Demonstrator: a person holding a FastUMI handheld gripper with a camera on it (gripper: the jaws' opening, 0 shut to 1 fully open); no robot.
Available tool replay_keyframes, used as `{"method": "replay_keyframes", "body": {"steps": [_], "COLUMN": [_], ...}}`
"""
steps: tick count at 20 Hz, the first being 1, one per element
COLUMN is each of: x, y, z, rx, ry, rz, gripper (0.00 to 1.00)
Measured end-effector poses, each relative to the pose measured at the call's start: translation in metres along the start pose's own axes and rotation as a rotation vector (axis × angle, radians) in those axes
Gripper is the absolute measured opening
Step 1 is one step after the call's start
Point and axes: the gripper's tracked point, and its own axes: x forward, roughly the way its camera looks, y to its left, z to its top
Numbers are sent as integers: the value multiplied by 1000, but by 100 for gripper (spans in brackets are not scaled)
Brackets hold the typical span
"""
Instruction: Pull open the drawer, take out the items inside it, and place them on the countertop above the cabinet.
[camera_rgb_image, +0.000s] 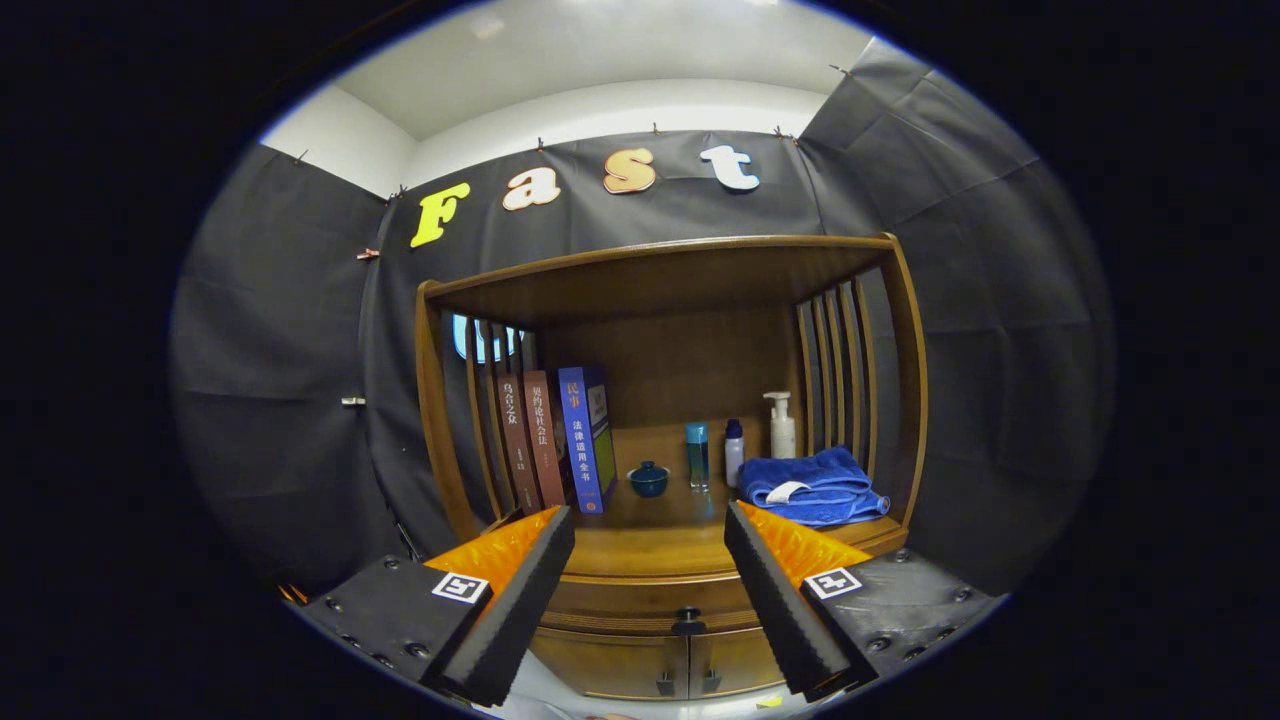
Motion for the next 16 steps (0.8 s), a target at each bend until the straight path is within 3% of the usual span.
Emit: {"method": "replay_keyframes", "body": {"steps": [16], "x": [76], "y": [-34], "z": [-143], "rx": [21], "ry": [231], "rz": [-83], "gripper": [99]}}
